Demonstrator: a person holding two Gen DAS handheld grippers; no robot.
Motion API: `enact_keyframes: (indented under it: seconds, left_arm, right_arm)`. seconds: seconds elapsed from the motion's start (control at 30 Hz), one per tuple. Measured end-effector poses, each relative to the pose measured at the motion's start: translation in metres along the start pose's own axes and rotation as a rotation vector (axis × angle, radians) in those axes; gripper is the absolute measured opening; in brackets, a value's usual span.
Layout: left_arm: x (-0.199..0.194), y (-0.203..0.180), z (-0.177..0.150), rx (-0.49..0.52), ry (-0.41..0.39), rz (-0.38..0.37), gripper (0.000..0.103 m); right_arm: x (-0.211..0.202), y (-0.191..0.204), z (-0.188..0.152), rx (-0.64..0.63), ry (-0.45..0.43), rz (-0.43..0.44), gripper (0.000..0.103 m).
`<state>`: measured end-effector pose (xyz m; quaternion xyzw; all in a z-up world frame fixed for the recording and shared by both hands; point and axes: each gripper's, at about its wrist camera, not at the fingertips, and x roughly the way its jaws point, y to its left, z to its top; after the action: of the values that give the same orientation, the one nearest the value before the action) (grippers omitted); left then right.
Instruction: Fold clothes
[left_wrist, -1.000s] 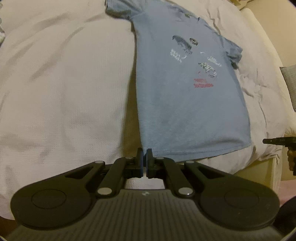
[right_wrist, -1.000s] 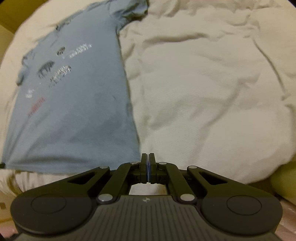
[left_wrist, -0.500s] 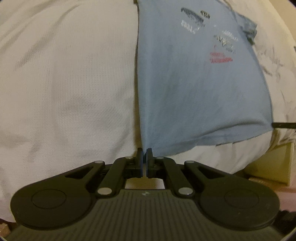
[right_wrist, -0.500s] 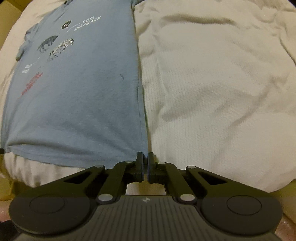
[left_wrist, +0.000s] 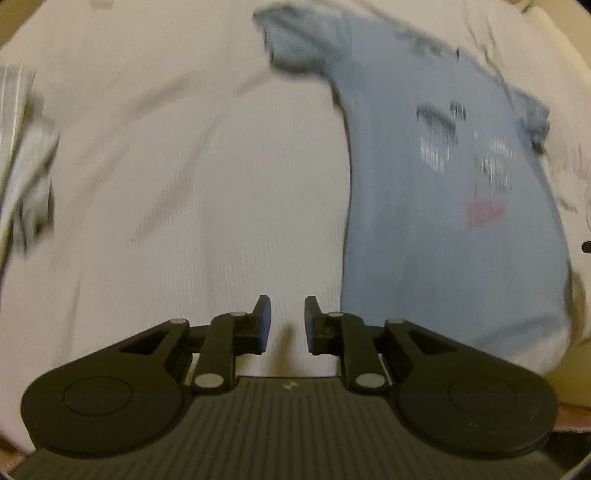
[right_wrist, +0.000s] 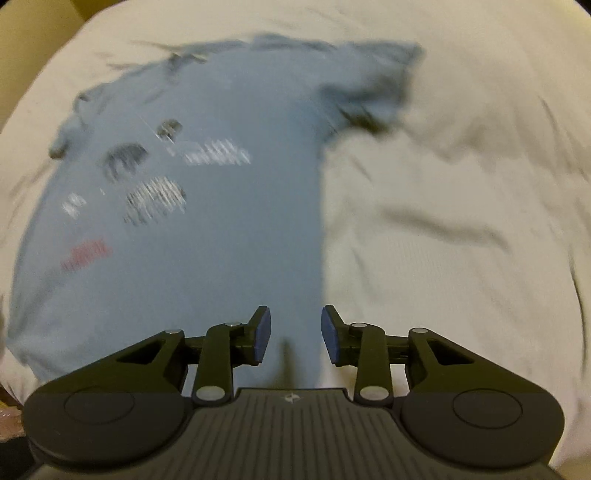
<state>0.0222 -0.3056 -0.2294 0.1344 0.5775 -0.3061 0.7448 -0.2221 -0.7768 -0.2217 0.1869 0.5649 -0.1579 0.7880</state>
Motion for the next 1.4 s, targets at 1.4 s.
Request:
enact_keyframes:
  seconds: [1.4]
  left_arm:
    - [0.119, 0.052, 0.249, 0.721, -0.163, 0.164, 0.042]
  right_arm:
    - [0.118, 0.357, 0.147, -0.679, -0.220, 0.118, 0.050]
